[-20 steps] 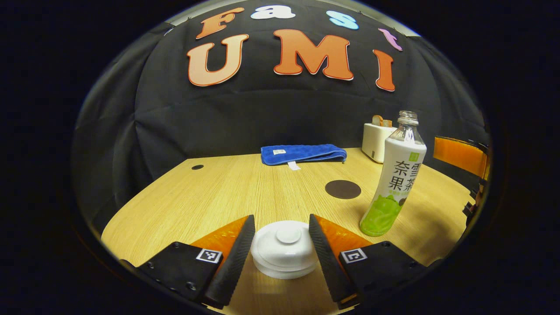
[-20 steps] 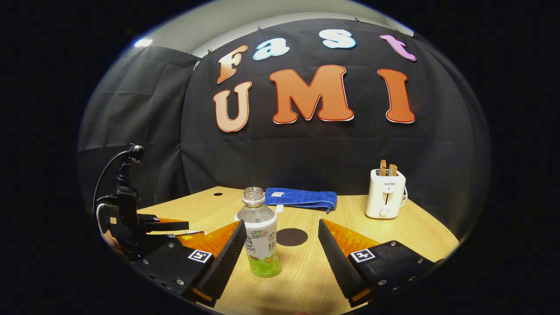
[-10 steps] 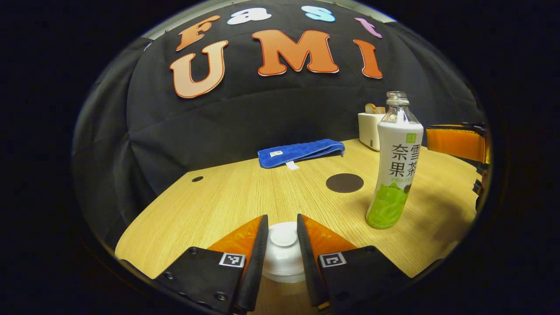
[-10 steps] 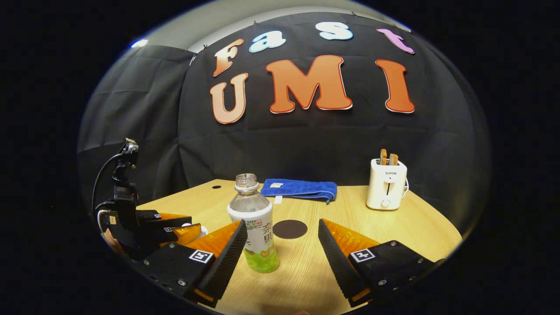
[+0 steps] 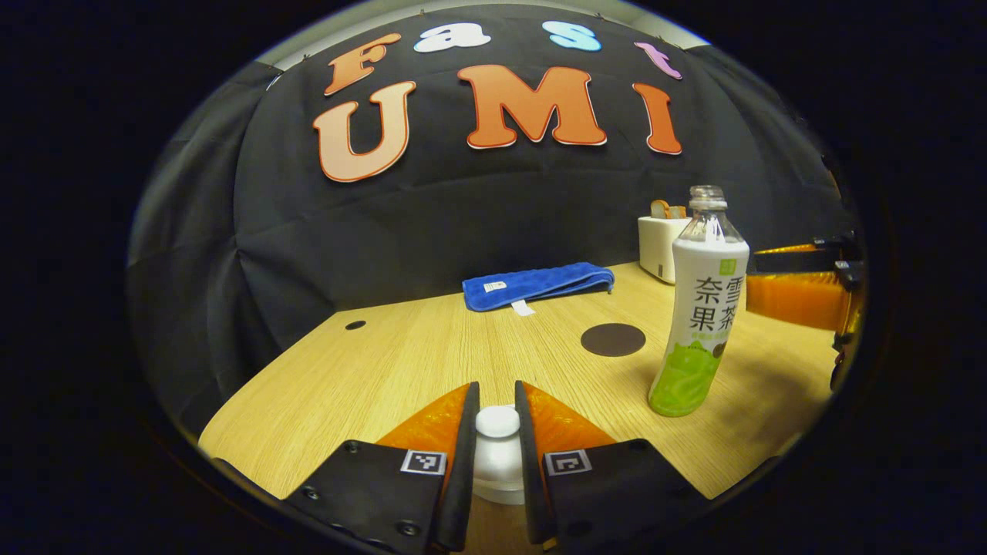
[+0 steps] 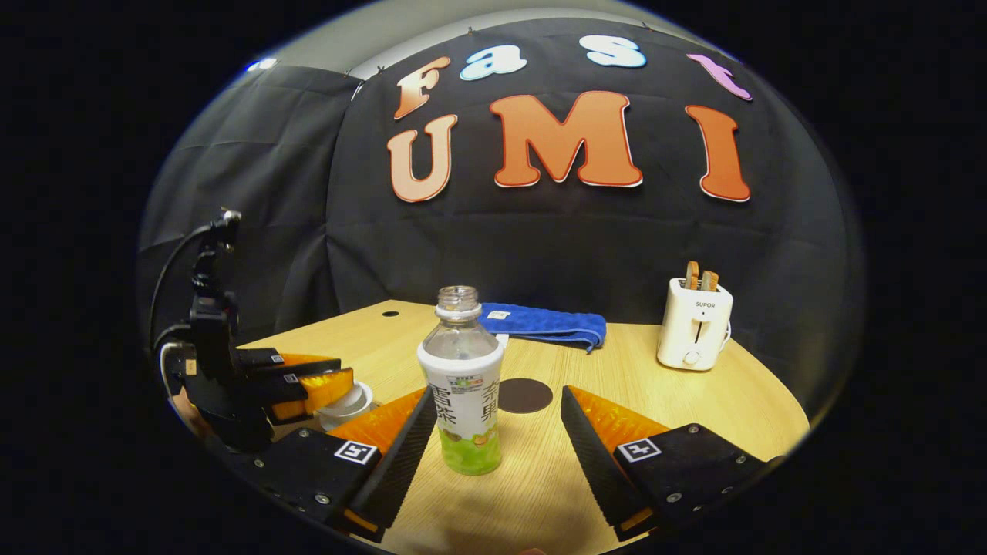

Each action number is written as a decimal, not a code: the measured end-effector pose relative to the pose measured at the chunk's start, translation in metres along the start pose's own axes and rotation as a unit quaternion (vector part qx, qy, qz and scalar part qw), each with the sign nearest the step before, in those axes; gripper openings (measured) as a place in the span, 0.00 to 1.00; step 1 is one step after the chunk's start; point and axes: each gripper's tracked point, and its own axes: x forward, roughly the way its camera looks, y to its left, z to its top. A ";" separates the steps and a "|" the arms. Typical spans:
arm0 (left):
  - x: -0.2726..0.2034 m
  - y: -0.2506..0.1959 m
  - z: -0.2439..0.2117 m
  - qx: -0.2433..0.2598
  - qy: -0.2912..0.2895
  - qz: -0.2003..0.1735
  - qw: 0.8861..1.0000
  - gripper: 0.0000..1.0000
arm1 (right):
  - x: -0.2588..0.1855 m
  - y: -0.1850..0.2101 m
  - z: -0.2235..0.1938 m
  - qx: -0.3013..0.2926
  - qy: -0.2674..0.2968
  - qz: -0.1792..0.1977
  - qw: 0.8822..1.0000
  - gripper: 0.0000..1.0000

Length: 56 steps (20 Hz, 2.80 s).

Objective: Open the teacup lid with one hand, grasp the water bottle and pour water into the teacup with the other hand; after pouring, place the water bottle on the coaster and then close the teacup lid.

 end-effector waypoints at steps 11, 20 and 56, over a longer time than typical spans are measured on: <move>-0.015 0.047 0.010 -0.043 -0.019 0.046 0.998 0.30 | 0.025 0.022 -0.028 -0.029 0.054 -0.005 0.998 0.95; -0.020 0.083 -0.003 -0.063 -0.017 0.072 0.995 0.31 | 0.043 0.027 -0.039 -0.040 0.082 -0.029 0.995 0.69; -0.038 0.157 -0.045 -0.114 -0.006 0.102 0.988 0.33 | 0.056 0.024 0.003 -0.586 0.042 -0.152 0.795 0.61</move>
